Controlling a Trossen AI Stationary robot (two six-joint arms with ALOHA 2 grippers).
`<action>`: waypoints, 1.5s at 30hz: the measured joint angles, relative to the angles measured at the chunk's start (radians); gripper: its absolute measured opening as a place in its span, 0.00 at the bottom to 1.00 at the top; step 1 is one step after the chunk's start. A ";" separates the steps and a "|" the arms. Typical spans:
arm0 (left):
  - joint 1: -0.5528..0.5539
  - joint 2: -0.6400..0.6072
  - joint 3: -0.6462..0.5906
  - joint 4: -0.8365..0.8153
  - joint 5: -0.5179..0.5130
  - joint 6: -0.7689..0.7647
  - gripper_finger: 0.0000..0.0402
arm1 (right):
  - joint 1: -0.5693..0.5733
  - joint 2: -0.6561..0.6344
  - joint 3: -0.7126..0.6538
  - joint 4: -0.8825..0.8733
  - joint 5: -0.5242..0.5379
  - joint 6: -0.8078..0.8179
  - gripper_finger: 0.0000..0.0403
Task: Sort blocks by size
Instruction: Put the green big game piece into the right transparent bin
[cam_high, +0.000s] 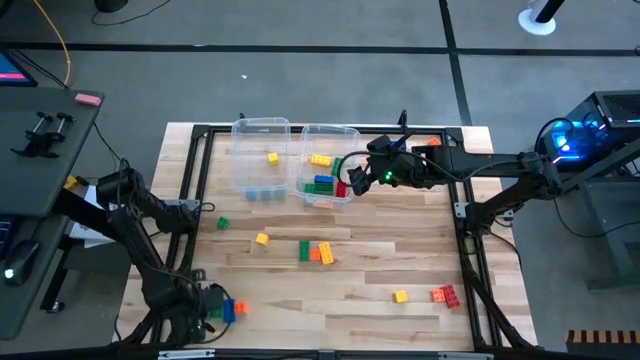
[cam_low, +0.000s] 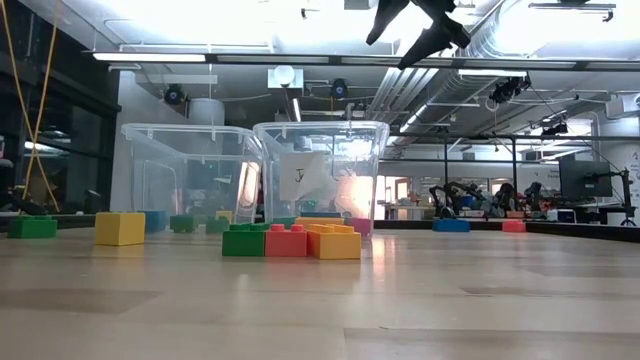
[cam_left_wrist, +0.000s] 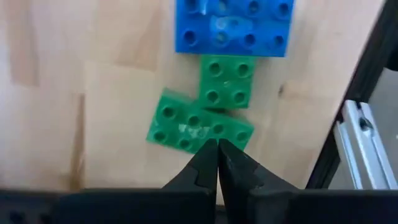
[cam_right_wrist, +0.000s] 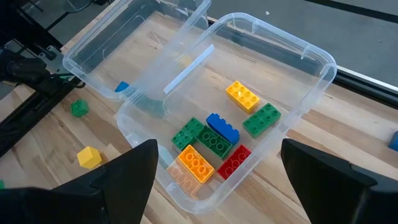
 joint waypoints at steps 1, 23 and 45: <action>0.000 0.000 -0.007 0.012 0.000 0.016 0.00 | 0.000 0.000 0.000 0.000 0.000 0.000 0.84; 0.175 -0.002 -0.082 0.023 -0.131 0.172 0.00 | 0.000 0.000 0.000 -0.007 0.003 0.024 0.84; 0.187 -0.072 -0.066 -0.012 -0.201 -0.601 0.14 | 0.001 0.000 0.000 -0.007 0.003 0.026 0.84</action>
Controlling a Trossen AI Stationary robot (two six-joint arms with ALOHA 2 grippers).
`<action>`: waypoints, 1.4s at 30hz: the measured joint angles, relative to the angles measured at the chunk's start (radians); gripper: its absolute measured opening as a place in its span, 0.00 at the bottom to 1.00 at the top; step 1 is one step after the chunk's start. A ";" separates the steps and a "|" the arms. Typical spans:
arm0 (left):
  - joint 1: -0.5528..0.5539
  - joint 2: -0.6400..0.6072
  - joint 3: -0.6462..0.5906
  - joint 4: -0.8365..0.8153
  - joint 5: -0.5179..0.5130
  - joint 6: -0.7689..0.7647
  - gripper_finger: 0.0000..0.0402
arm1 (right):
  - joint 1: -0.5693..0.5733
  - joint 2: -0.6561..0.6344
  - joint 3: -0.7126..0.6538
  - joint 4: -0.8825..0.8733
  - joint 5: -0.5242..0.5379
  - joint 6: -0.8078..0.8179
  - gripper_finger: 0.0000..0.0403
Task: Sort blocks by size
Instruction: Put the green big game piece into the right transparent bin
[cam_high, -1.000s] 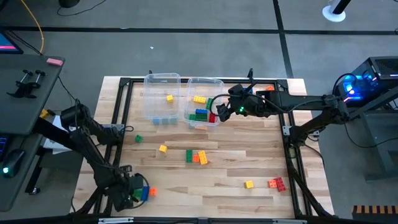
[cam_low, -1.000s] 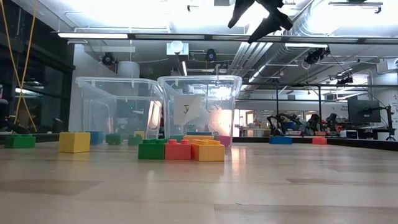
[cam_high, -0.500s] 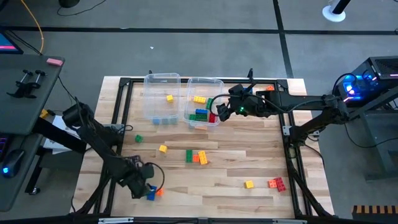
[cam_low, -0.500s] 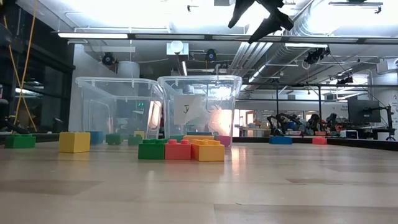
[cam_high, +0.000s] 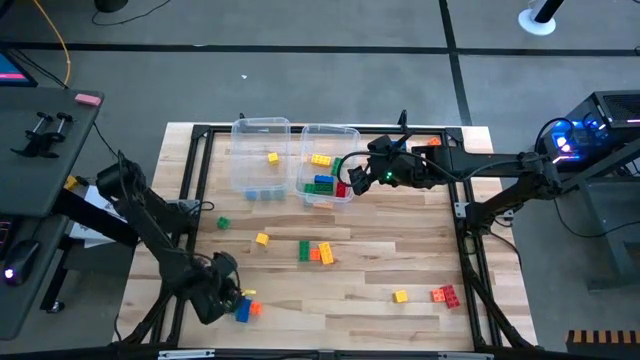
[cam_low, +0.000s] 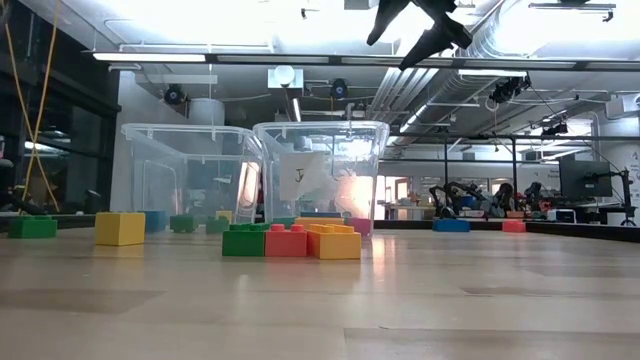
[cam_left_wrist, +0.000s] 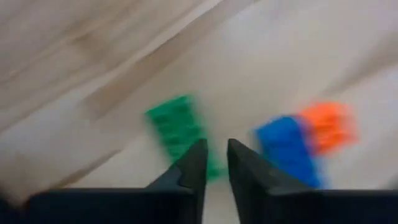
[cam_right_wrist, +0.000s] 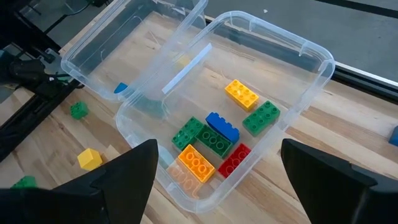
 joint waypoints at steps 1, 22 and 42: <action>0.000 0.013 -0.014 -0.006 0.031 -0.014 0.17 | 0.000 0.000 0.000 0.000 0.000 0.000 0.84; 0.020 -0.013 -0.051 0.018 0.047 -0.055 0.63 | 0.000 0.000 0.000 -0.017 -0.001 0.000 0.84; 0.108 0.112 -0.050 0.120 0.076 0.257 0.62 | 0.000 0.000 0.000 -0.017 -0.001 0.003 0.84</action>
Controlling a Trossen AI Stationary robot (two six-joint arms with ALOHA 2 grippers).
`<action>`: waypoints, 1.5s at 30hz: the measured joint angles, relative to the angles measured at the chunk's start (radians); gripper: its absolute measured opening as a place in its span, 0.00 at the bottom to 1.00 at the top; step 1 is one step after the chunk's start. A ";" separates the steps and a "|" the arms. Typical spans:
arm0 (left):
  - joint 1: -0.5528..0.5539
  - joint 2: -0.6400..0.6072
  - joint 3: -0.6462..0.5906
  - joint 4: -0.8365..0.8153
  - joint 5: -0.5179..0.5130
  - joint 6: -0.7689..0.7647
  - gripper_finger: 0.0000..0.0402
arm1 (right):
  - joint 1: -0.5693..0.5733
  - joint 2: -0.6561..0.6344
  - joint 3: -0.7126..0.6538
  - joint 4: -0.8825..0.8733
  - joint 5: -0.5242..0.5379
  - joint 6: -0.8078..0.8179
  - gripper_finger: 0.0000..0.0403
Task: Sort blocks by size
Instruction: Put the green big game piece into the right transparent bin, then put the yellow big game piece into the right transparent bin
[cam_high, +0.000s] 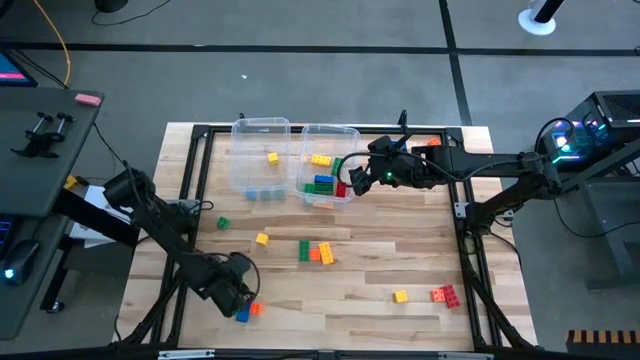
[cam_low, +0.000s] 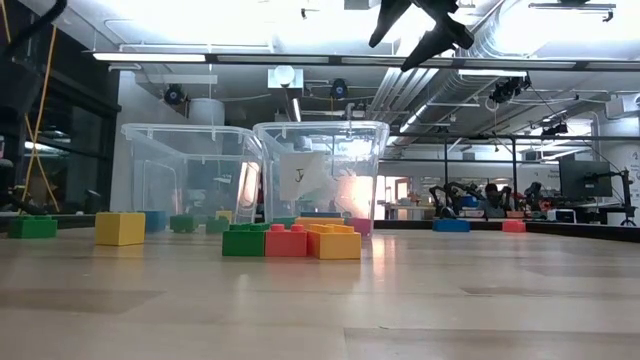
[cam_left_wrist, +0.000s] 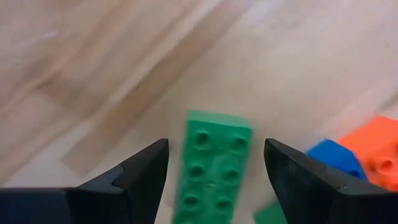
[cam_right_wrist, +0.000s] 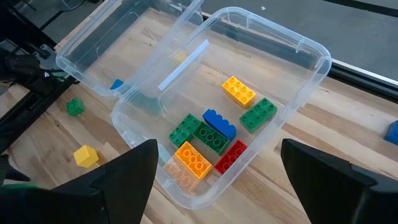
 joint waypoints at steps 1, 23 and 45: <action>0.003 0.003 0.000 -0.012 0.000 -0.001 0.61 | 0.000 0.000 0.000 0.000 0.000 0.001 0.84; 0.291 -0.582 0.114 -0.128 -0.772 0.546 0.22 | 0.040 0.000 0.000 0.014 0.047 0.118 0.84; 1.005 -0.667 0.197 0.055 -0.040 1.138 0.74 | 0.150 0.000 0.000 0.072 0.057 0.201 0.84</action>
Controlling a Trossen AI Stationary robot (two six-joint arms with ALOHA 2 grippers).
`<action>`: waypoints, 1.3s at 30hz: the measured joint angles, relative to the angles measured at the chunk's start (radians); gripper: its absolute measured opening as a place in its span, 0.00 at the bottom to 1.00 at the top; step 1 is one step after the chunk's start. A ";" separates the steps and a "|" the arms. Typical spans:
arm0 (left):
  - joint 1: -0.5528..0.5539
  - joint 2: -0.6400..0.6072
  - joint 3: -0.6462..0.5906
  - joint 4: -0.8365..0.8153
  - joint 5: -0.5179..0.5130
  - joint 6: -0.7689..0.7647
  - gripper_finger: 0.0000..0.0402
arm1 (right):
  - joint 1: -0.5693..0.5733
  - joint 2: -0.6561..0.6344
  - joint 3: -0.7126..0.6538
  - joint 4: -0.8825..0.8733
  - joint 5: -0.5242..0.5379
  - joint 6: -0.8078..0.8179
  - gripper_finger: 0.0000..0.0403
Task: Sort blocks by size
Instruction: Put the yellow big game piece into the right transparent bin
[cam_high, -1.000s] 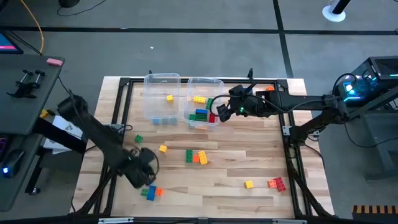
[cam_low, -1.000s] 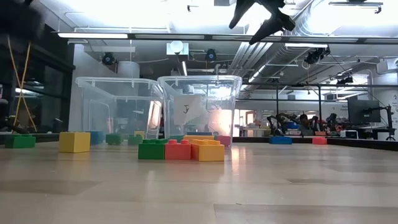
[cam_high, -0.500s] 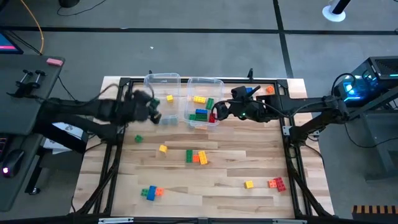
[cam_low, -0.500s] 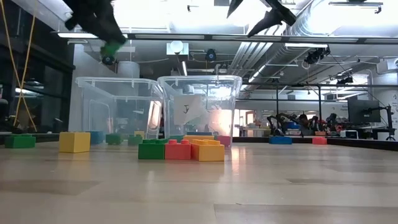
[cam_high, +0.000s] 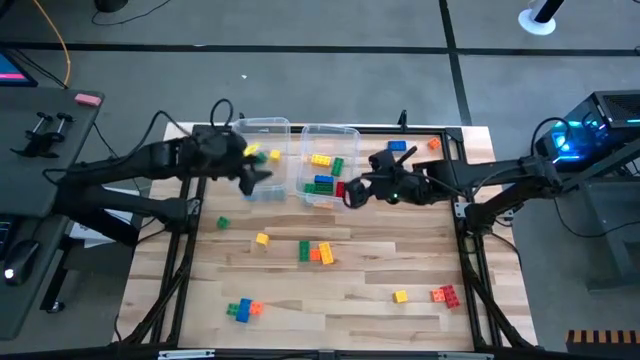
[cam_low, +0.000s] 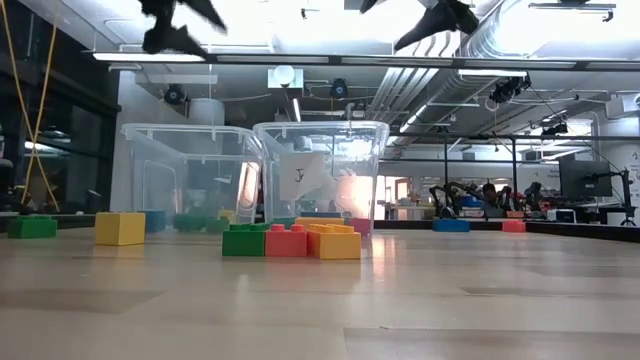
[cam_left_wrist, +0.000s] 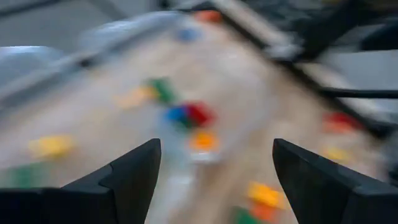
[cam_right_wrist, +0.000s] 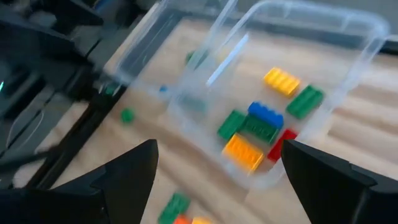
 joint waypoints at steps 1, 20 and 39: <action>-0.039 -0.009 -0.003 0.036 0.034 -0.014 0.74 | 0.013 0.000 0.000 -0.005 -0.015 0.001 0.84; -0.757 -0.057 -0.262 0.574 -0.436 -0.257 0.74 | 0.321 0.590 0.123 0.060 -0.242 0.540 0.84; -0.755 -0.131 -0.262 0.578 -0.430 -0.196 0.74 | 0.213 0.976 0.549 -0.341 -0.205 0.528 0.84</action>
